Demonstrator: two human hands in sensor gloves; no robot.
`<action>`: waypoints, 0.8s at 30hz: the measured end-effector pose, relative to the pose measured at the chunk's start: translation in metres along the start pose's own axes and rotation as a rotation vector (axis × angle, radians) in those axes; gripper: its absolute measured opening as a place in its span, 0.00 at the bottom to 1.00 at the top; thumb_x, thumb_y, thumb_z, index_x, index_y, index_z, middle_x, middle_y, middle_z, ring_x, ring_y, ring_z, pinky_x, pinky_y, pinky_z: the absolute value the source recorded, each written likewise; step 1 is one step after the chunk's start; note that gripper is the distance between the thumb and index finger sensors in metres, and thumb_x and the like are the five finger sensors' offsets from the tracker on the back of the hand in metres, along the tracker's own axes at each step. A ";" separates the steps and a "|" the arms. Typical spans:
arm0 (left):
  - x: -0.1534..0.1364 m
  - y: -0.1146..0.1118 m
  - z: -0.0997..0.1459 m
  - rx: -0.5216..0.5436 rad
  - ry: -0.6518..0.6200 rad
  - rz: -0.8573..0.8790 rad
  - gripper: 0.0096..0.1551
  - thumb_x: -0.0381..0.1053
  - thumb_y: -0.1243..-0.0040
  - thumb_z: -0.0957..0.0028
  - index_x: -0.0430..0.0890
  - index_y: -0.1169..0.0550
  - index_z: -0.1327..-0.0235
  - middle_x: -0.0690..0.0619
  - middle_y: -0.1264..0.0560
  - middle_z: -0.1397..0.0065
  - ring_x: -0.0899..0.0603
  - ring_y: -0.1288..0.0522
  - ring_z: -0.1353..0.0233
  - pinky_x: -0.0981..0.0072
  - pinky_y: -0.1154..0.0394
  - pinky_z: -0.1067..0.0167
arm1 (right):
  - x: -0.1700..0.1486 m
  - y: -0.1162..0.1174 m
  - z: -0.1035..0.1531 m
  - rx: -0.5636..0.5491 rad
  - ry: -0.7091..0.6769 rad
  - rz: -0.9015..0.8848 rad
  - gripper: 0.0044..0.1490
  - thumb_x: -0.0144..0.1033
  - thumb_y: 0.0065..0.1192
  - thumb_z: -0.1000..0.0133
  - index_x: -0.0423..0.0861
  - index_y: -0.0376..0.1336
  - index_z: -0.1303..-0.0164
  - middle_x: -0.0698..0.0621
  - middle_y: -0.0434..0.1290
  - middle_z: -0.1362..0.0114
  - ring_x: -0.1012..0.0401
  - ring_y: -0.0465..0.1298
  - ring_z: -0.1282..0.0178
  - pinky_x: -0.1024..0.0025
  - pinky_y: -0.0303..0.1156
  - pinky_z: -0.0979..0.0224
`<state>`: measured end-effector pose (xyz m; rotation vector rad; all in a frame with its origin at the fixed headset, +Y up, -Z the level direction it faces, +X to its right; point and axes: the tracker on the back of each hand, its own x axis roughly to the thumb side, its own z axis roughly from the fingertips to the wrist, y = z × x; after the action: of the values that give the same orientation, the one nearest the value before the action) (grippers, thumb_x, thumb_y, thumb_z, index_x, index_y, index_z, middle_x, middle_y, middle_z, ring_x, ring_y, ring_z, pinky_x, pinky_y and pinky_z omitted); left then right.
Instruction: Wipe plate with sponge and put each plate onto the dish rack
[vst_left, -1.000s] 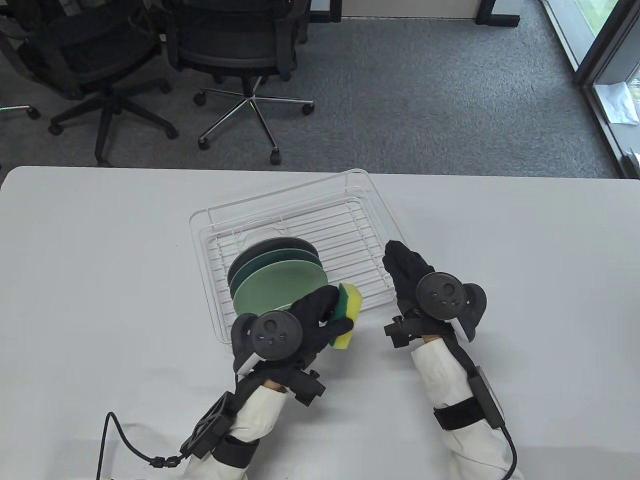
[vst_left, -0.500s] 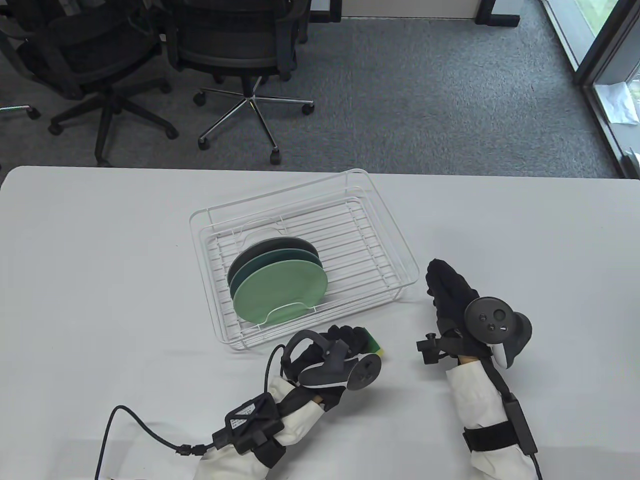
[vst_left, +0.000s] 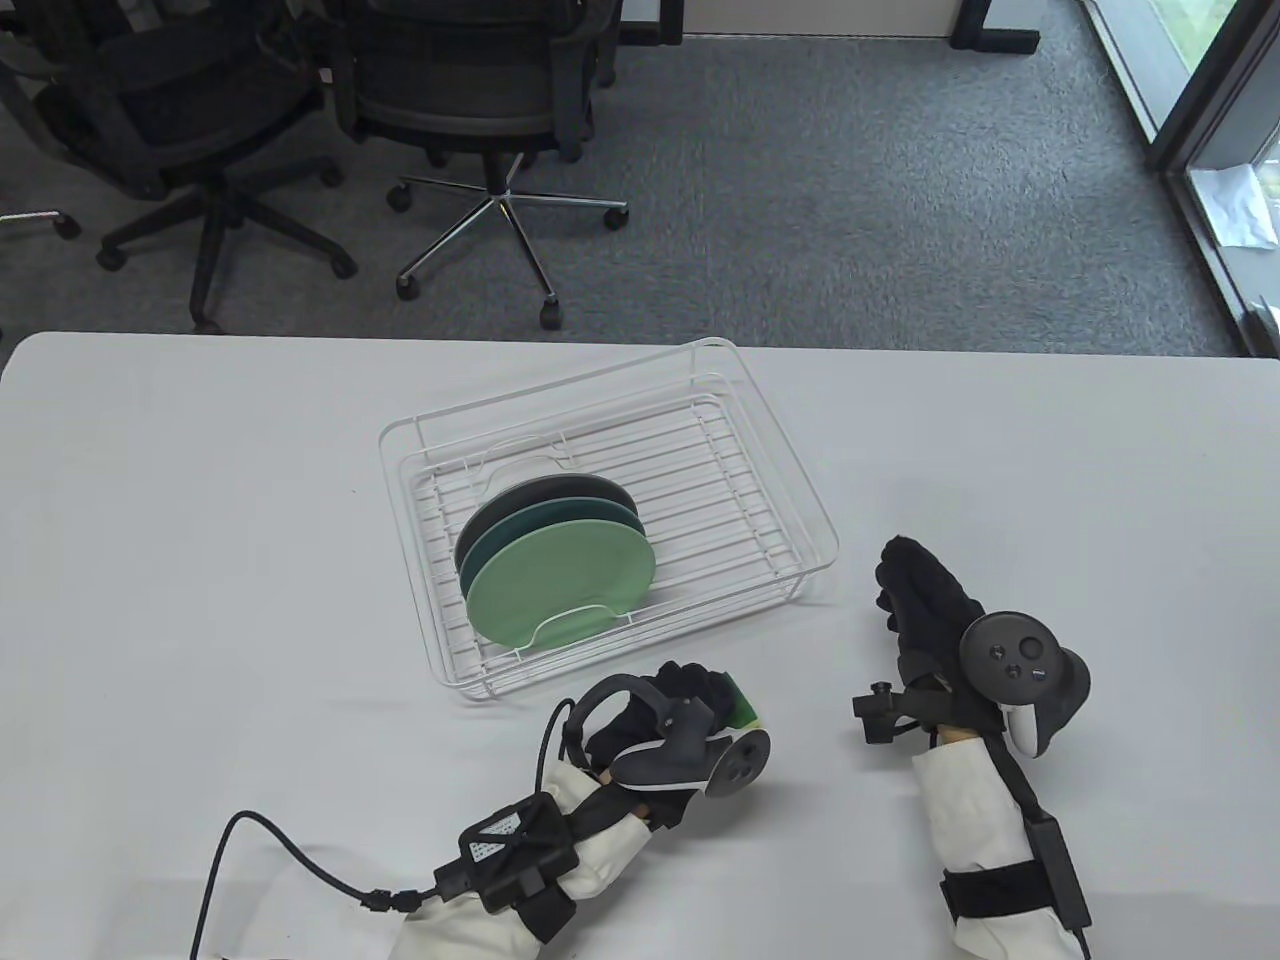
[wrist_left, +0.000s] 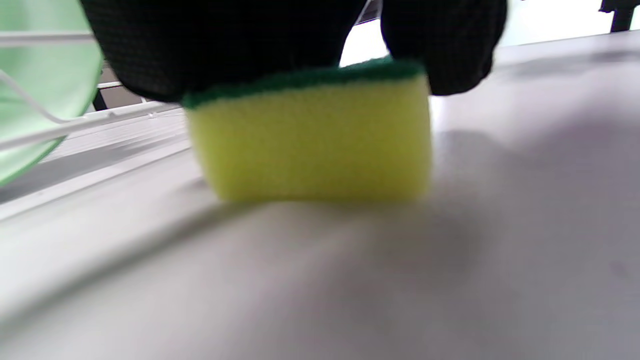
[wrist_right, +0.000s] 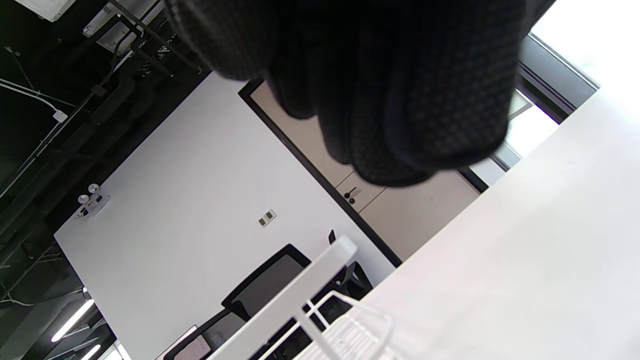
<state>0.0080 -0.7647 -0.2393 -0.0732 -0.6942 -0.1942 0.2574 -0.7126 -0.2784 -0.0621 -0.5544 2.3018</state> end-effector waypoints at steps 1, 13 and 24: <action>-0.001 0.002 0.000 -0.006 0.002 0.013 0.42 0.63 0.38 0.49 0.38 0.22 0.29 0.33 0.23 0.30 0.31 0.21 0.37 0.47 0.20 0.44 | 0.000 0.000 0.000 0.001 0.001 0.000 0.26 0.35 0.56 0.36 0.35 0.67 0.32 0.32 0.79 0.42 0.45 0.82 0.51 0.61 0.83 0.50; -0.013 0.019 0.010 -0.007 0.030 0.120 0.43 0.64 0.46 0.43 0.37 0.25 0.23 0.28 0.29 0.22 0.24 0.27 0.29 0.39 0.24 0.37 | 0.001 -0.004 -0.002 0.003 0.003 -0.011 0.27 0.36 0.55 0.35 0.35 0.67 0.31 0.32 0.79 0.41 0.45 0.82 0.50 0.60 0.83 0.49; -0.058 0.059 0.056 0.157 0.090 0.195 0.40 0.61 0.49 0.40 0.39 0.27 0.22 0.34 0.24 0.27 0.30 0.21 0.33 0.44 0.21 0.41 | 0.024 -0.010 0.001 -0.037 -0.128 0.170 0.31 0.38 0.51 0.33 0.35 0.61 0.24 0.30 0.71 0.29 0.36 0.71 0.34 0.46 0.72 0.34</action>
<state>-0.0589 -0.6902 -0.2335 0.0178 -0.6064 0.0440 0.2469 -0.6905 -0.2700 0.0211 -0.6801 2.4732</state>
